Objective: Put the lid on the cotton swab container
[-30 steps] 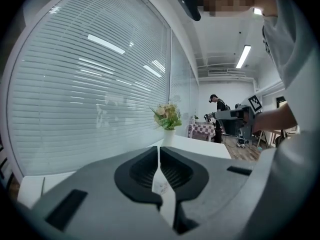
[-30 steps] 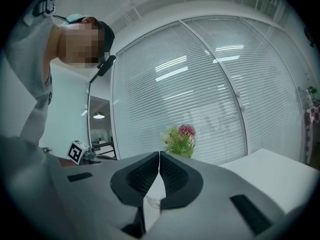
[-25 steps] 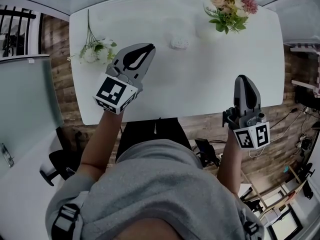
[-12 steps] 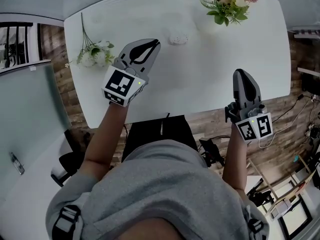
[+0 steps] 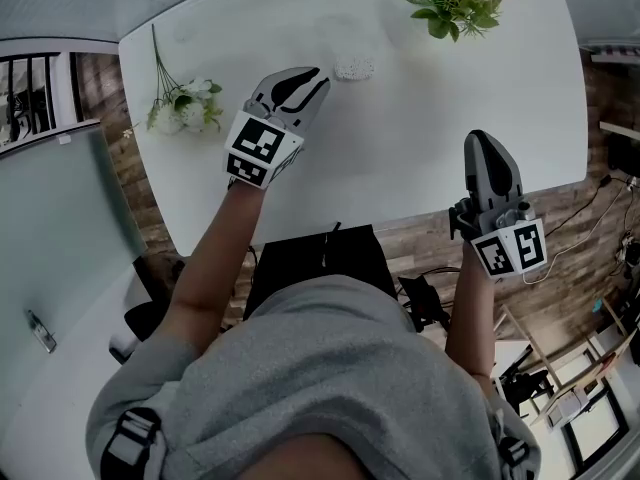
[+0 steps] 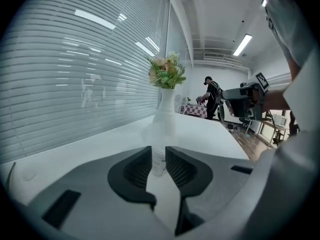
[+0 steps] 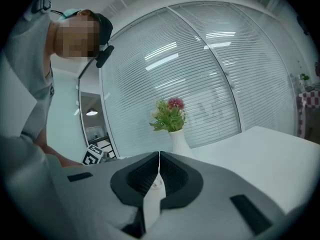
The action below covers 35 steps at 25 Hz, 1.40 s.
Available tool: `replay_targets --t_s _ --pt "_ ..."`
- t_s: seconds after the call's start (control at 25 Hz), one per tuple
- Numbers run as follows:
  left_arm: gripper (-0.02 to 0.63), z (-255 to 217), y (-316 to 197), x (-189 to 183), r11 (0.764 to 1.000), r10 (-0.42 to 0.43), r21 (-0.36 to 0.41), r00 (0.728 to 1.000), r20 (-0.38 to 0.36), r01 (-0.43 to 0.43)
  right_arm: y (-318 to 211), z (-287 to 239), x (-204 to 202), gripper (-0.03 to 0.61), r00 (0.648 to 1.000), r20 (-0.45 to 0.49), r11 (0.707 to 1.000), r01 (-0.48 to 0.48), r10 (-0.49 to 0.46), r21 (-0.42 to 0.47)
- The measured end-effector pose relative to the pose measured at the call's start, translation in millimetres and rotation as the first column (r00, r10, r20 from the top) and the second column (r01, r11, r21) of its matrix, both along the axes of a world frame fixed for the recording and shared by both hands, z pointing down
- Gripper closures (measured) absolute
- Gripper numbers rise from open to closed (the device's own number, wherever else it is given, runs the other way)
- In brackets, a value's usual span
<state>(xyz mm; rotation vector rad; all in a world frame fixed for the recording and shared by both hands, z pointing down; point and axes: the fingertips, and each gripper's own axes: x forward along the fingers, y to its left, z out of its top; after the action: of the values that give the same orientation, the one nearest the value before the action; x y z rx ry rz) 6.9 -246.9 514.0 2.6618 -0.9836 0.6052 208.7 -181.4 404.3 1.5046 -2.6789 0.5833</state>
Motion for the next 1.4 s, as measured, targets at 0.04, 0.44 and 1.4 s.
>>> replay_targets --t_s 0.04,0.44,1.4 --pt "0.521 5 -1 1 1.000 0.004 -0.008 1.000 0.002 -0.004 0 0 1 0.552 1.000 0.000 1.000 -0.001 0.001 0.000" --pt "0.379 41 -8 20 0.994 0.089 -0.067 0.996 -0.007 -0.089 -2 5 3 0.552 1.000 0.003 1.000 0.000 0.000 -0.015" --pt "0.331 60 -24 60 0.972 0.236 0.005 0.971 0.034 -0.236 0 17 3 0.552 1.000 0.019 0.999 0.007 -0.006 -0.038"
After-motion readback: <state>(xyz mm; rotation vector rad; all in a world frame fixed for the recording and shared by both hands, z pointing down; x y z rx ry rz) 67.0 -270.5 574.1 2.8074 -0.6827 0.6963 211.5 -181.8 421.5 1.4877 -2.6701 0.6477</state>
